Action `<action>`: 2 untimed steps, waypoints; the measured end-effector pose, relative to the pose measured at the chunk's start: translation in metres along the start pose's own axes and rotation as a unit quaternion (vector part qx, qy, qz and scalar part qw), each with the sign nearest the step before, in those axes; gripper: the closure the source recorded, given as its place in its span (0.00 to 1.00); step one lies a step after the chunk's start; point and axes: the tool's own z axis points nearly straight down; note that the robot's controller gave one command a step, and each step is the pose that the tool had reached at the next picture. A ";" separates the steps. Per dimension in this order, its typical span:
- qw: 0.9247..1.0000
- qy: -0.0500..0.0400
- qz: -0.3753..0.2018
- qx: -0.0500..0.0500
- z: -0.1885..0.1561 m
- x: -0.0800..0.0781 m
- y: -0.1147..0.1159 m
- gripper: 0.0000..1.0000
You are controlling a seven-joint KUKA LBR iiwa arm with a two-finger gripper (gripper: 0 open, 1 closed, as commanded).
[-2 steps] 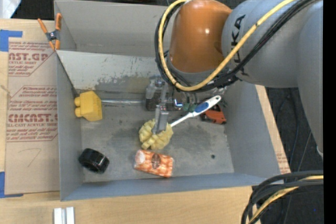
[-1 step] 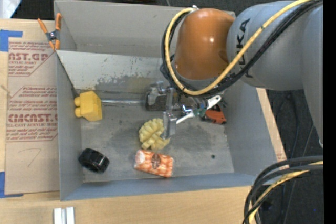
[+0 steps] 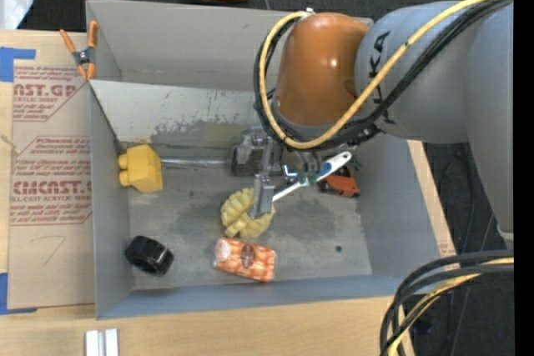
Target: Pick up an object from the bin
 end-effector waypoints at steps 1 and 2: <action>0.993 0.000 -0.117 0.001 0.043 0.018 -0.030 0.00; 0.996 -0.002 -0.092 -0.001 0.066 0.017 -0.057 0.00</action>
Offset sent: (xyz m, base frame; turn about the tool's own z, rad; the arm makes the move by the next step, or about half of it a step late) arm -0.0138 -0.0641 -0.0708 -0.1615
